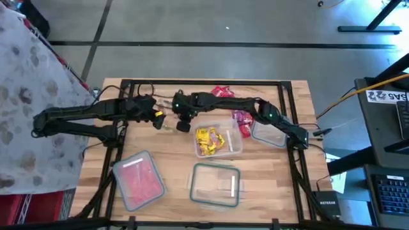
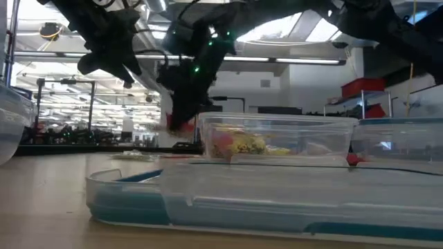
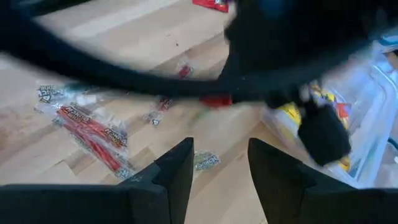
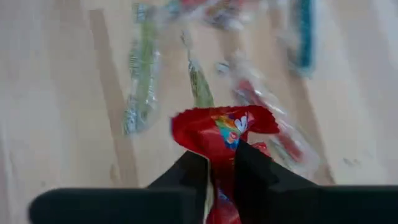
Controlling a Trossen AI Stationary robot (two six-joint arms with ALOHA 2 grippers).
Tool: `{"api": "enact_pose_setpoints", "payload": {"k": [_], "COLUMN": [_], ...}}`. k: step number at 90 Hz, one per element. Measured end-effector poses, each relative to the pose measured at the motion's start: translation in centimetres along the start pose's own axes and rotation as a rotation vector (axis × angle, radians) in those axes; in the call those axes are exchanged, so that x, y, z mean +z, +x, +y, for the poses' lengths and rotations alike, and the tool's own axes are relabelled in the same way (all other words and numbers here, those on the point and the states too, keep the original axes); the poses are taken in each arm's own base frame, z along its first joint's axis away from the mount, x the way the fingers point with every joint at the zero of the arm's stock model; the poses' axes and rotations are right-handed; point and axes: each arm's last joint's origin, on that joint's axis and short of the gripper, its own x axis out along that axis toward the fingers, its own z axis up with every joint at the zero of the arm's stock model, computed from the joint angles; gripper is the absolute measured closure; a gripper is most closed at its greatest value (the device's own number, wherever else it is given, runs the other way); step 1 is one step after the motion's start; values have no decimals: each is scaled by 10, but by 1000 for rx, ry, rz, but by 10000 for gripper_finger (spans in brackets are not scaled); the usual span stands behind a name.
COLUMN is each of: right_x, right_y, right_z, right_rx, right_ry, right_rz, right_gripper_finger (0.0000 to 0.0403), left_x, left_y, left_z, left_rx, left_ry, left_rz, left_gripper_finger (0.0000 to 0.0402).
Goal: Sort candy
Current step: Put the red candy into the rectangular transparent bin
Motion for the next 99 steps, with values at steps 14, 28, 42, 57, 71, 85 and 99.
{"api": "enact_pose_setpoints", "payload": {"k": [14,28,42,57,71,85,99], "right_x": [-8,-27,-32,-30,-22,-11,2], "right_y": [12,31,36,35,32,20,7], "right_z": [7,7,9,9,9,10,11], "right_rx": [10,6,66,68,71,71,85], "right_ry": [-10,-9,-15,-1,8,3,-1], "right_rz": [-6,52,51,35,-7,-37,-88], "right_gripper_finger": [251,227,246,328,393,400,388], "left_x": [0,-1,-1,-1,-1,-1,0], "left_y": [0,0,0,0,0,0,0], "left_z": [0,-1,-1,-1,-1,-1,-1], "left_rx": [-17,-25,-27,-26,-28,-28,-26], "left_ry": [-1,-1,-1,-1,0,-8,-8], "left_rz": [14,25,23,22,20,20,15], "left_gripper_finger": [265,265,265,265,265,265,265]}}
